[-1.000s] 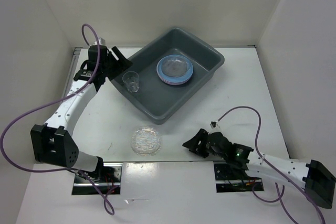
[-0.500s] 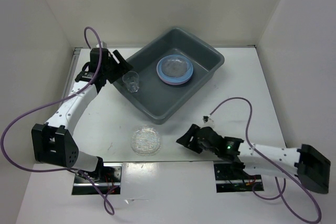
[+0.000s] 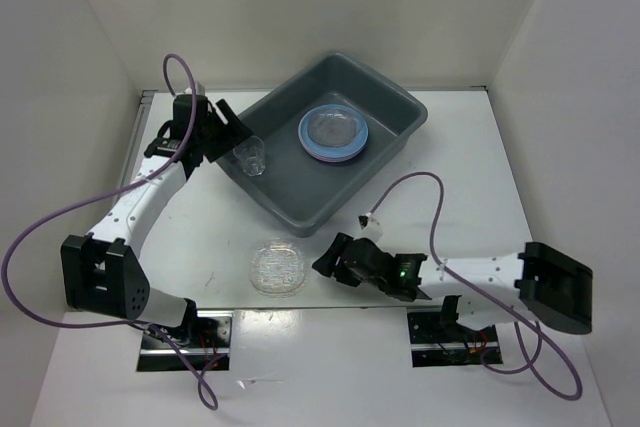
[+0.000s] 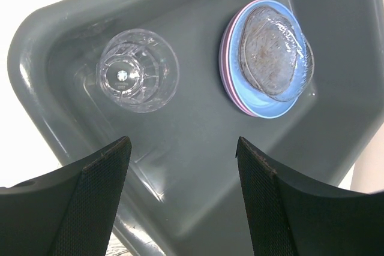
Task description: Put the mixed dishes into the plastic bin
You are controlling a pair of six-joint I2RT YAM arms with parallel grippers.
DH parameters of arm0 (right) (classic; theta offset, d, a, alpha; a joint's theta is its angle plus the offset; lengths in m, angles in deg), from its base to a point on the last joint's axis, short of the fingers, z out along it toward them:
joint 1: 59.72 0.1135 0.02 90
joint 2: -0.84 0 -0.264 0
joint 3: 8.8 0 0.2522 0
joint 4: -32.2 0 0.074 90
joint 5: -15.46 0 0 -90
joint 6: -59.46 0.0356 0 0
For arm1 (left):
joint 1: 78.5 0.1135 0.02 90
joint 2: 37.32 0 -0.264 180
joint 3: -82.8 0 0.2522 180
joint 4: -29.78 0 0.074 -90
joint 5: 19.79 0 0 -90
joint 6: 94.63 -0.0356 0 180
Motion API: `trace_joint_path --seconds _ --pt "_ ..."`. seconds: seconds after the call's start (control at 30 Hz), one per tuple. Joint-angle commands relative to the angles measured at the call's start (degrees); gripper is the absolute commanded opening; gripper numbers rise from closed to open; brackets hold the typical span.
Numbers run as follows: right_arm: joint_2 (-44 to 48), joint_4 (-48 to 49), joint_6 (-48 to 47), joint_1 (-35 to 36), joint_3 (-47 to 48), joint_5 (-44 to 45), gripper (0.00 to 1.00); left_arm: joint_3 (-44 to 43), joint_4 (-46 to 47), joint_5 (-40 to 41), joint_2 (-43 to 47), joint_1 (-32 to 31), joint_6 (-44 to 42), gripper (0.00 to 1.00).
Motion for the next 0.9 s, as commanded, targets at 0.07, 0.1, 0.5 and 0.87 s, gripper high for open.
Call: trace_joint_path --seconds 0.07,0.1,0.5,0.87 --pt "-12.4 7.9 1.4 5.4 5.0 2.6 0.6 0.5 1.1 1.2 2.7 0.4 -1.0 0.79" --pt "-14.1 7.9 1.9 6.0 6.0 2.6 0.6 0.5 1.1 1.2 2.7 0.4 -1.0 0.79" --pt "-16.0 13.6 6.6 6.8 2.5 2.1 0.49 2.7 1.6 0.1 4.3 0.4 -1.0 0.79" --pt "-26.9 13.5 6.8 8.5 8.2 4.0 0.3 2.7 1.1 0.1 4.8 0.4 -1.0 0.79"
